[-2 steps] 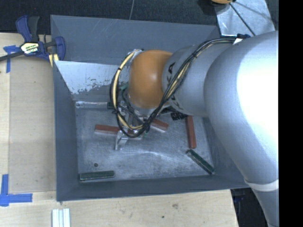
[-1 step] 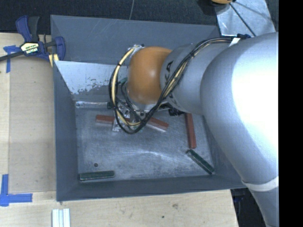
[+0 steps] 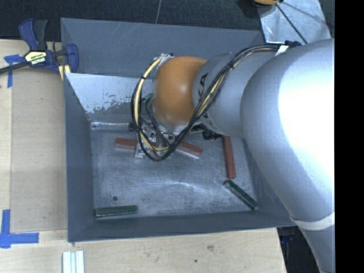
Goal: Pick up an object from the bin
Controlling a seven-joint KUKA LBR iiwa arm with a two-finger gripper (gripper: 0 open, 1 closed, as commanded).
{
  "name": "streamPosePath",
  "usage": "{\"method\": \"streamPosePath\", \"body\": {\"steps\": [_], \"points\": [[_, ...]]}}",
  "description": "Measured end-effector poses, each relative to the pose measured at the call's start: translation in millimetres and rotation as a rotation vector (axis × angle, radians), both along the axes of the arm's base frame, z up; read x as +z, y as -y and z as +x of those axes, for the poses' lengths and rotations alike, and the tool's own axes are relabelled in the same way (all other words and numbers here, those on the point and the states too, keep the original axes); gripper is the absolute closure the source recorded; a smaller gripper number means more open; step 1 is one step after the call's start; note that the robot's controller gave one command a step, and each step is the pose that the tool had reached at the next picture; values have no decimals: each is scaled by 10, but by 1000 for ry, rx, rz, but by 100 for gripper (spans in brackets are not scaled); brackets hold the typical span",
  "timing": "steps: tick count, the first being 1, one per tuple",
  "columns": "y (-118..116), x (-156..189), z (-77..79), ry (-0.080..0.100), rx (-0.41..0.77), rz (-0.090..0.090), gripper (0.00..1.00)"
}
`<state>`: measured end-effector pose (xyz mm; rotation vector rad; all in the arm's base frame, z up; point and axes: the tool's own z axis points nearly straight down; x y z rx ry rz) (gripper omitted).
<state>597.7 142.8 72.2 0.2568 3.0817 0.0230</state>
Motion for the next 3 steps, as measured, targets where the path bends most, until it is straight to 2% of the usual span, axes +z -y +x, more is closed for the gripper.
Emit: {"method": "streamPosePath", "body": {"steps": [1, 2, 3], "points": [[9, 41, -21, -2, -2, -1, 100], [24, 128, -93, -38, -1, -9, 100], [22, 287, -75, -46, -1, -9, 100]]}}
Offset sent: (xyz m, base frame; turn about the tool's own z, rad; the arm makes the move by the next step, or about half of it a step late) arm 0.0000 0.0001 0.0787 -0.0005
